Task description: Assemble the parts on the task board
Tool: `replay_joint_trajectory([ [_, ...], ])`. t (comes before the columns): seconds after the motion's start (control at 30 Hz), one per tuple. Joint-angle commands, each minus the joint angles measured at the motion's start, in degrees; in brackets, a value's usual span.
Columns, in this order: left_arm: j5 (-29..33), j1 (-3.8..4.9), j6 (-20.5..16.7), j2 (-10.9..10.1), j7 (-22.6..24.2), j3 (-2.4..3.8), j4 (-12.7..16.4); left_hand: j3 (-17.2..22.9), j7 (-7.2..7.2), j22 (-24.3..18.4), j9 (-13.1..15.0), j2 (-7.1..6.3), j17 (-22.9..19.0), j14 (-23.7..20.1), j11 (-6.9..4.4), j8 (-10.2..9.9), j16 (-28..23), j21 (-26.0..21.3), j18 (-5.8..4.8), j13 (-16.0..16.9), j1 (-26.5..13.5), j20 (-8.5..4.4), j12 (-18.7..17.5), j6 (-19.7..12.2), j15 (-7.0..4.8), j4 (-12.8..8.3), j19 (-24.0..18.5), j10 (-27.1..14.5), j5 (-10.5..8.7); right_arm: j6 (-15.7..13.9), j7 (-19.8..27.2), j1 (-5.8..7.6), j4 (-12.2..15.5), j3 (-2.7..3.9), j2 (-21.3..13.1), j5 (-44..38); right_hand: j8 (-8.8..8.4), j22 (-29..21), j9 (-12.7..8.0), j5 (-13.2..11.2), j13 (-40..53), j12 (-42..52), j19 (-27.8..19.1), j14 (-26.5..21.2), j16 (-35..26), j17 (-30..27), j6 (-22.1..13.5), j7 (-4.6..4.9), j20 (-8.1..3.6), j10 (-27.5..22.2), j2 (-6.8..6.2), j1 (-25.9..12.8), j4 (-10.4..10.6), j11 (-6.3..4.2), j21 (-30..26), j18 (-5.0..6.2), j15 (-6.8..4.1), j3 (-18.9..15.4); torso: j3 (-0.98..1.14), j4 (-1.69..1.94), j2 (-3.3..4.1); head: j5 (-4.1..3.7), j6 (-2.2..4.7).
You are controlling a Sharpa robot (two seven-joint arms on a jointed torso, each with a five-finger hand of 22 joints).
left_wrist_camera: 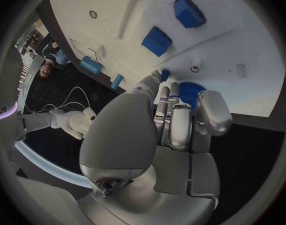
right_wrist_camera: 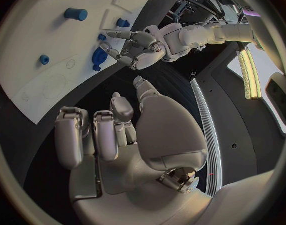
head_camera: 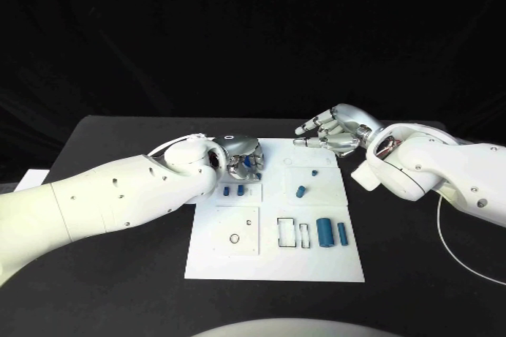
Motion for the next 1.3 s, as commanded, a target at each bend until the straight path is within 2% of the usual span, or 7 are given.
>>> replay_joint_trajectory([
  [0.03,-1.4,-0.04,3.4,0.4,-1.8,0.03,-0.3,0.4,-0.11,0.2,-0.1,0.00,-0.2,1.9,0.06,-0.3,-0.4,0.5,-1.18,-0.1,0.3,-0.05,-0.3,0.5,-0.48,-0.1,0.4,0.5,-0.25,0.7,0.2,-0.04,0.1,-0.01,0.1,-0.3,-0.03,-0.1,0.1,0.2,-0.1,0.2,-0.5,4.0,-0.3,6.3,0.2,-0.12,0.13,-0.4,0.56,0.0,-0.1,-0.12,-0.3,0.14,0.02,-0.3,-0.02,0.01,-0.03,0.04,-0.05],
  [0.2,-1.4,-0.09,3.9,0.9,-1.9,0.04,-0.8,1.3,-0.16,0.8,-0.4,0.24,-0.5,1.9,-0.06,-0.7,-0.4,1.1,-1.27,-0.5,0.7,-0.14,-1.0,1.1,-0.58,-0.3,0.5,1.3,-0.21,0.7,0.3,-0.04,0.1,-0.01,0.2,-0.3,-0.03,-0.1,0.1,1.1,-0.1,0.2,-0.5,4.0,-0.4,6.3,0.2,-0.12,0.11,-0.4,0.84,0.5,-0.2,-0.14,-0.3,0.13,0.00,-0.5,-0.03,0.03,0.00,0.02,0.00],
  [0.63,-1.2,-0.12,4.6,2.0,-1.9,0.04,-1.9,2.9,-0.24,1.8,-0.7,0.33,-1.0,1.9,-0.25,-1.3,-0.3,2.1,-1.44,-1.0,1.1,-0.27,-1.9,2.1,-0.73,-0.7,0.6,2.8,-0.22,0.8,0.2,-0.04,0.2,-0.01,0.3,-0.3,-0.03,-0.1,0.1,1.2,-0.1,0.2,-0.4,4.0,-0.4,6.3,0.2,-0.12,0.11,-0.4,0.88,0.5,-0.2,-0.13,-0.3,0.13,0.00,-0.5,-0.01,0.04,-0.02,0.09,0.03],
  [1.0,-0.5,-0.12,5.0,2.5,-1.3,0.03,-1.6,3.4,-0.24,2.3,-0.9,0.14,-1.2,1.9,-0.28,-1.7,-0.3,2.7,-1.55,-1.2,1.2,-0.32,-2.4,2.4,-0.76,-0.9,0.7,3.2,-0.22,0.8,0.2,-0.04,0.2,-0.01,0.3,-0.4,-0.03,-0.1,0.1,1.4,-0.1,0.3,-0.5,4.0,-0.4,6.3,0.2,-0.12,0.11,-0.4,0.92,0.6,-0.1,-0.13,-0.3,0.13,0.00,-0.6,-0.03,0.04,-0.04,-0.05,-0.02],
  [1.3,0.2,-0.12,5.3,2.4,-1.0,0.03,-1.4,4.9,-0.07,2.7,-1.6,-0.59,-1.8,1.9,0.06,-3.4,-0.3,2.9,-1.59,-1.8,1.0,-0.19,-4.3,1.4,-0.53,-1.5,0.5,2.8,-0.22,0.8,0.2,-0.04,0.2,-0.01,0.3,-0.4,-0.03,-0.1,0.1,1.4,-0.1,0.3,-0.5,4.0,-0.4,6.3,0.2,-0.12,0.11,-0.4,0.92,0.6,-0.1,-0.13,-0.3,0.13,0.00,-0.6,-0.04,0.08,-0.05,-0.12,-0.09],
])
